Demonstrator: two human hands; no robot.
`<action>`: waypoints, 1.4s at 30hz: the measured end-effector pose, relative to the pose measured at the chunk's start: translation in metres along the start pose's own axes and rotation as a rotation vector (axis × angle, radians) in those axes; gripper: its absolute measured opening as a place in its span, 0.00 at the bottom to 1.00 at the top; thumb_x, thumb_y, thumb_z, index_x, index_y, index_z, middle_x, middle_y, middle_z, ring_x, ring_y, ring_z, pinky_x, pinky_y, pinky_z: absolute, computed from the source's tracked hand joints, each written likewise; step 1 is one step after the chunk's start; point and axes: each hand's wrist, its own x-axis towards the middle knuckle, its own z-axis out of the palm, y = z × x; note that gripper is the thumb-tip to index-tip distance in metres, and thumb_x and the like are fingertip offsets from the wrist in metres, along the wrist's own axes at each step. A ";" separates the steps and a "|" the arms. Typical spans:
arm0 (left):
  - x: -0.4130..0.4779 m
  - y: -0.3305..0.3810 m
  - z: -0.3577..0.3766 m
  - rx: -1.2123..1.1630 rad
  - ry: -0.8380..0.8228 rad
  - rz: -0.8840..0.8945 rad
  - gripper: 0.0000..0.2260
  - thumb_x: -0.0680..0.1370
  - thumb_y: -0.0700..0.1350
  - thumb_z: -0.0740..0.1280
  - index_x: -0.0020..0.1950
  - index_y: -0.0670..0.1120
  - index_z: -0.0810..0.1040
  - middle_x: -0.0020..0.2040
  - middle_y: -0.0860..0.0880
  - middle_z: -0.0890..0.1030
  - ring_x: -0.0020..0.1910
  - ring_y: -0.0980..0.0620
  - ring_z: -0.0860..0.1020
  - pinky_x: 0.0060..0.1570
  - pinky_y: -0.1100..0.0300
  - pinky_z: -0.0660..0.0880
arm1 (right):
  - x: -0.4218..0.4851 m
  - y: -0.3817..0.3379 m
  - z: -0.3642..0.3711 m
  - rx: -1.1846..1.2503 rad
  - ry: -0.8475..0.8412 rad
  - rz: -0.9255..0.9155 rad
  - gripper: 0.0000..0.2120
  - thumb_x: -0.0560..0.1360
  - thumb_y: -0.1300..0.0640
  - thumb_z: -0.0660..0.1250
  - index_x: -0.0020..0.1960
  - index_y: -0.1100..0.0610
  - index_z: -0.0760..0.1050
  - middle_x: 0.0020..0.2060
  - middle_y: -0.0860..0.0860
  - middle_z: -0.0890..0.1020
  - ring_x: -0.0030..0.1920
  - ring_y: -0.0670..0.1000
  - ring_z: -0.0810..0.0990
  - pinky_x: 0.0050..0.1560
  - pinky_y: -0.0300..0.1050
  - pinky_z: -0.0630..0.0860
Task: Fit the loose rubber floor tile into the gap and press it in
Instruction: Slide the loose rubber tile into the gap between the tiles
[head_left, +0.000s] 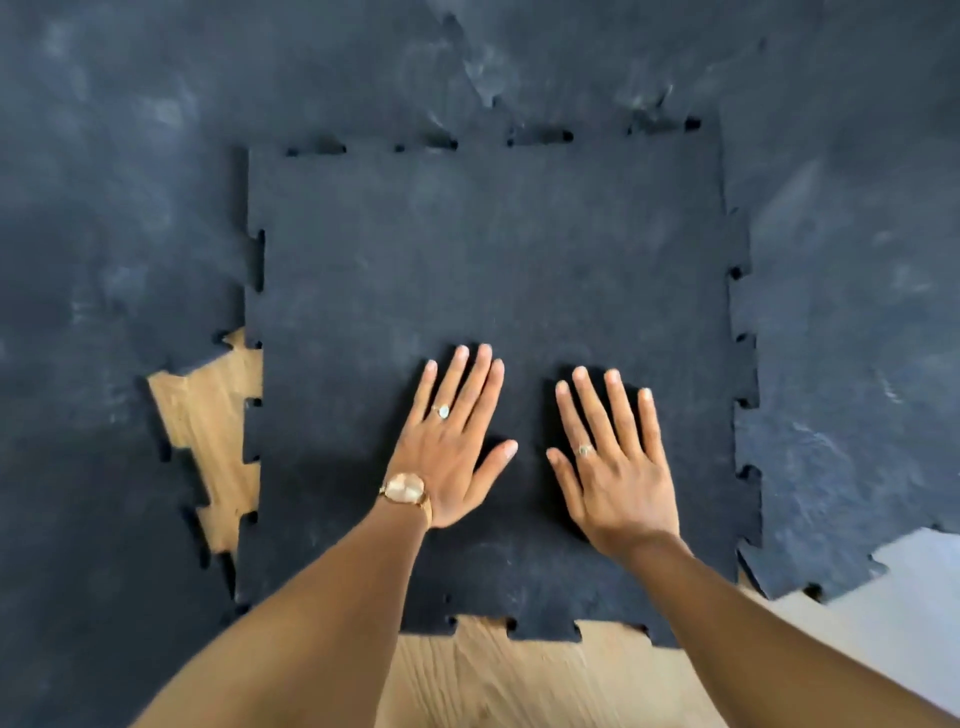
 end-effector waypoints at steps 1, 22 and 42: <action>-0.001 0.000 0.000 0.001 -0.004 0.002 0.34 0.81 0.60 0.50 0.79 0.40 0.48 0.80 0.42 0.46 0.79 0.42 0.46 0.75 0.40 0.52 | 0.000 -0.002 -0.003 0.016 -0.008 0.008 0.29 0.81 0.45 0.50 0.79 0.56 0.52 0.79 0.53 0.52 0.78 0.58 0.48 0.76 0.60 0.47; -0.035 -0.010 -0.010 -0.244 0.215 -0.574 0.36 0.78 0.63 0.55 0.76 0.37 0.59 0.77 0.33 0.57 0.76 0.33 0.53 0.75 0.38 0.48 | -0.003 -0.008 -0.073 -0.057 -0.447 0.344 0.52 0.68 0.28 0.64 0.79 0.49 0.40 0.78 0.56 0.38 0.76 0.64 0.37 0.72 0.67 0.44; -0.086 -0.106 -0.050 -0.887 0.133 -1.322 0.51 0.59 0.68 0.77 0.73 0.41 0.65 0.71 0.40 0.70 0.69 0.36 0.68 0.65 0.42 0.67 | -0.044 -0.043 -0.079 0.170 -0.634 0.562 0.74 0.54 0.36 0.80 0.72 0.44 0.22 0.71 0.56 0.23 0.71 0.71 0.28 0.63 0.81 0.50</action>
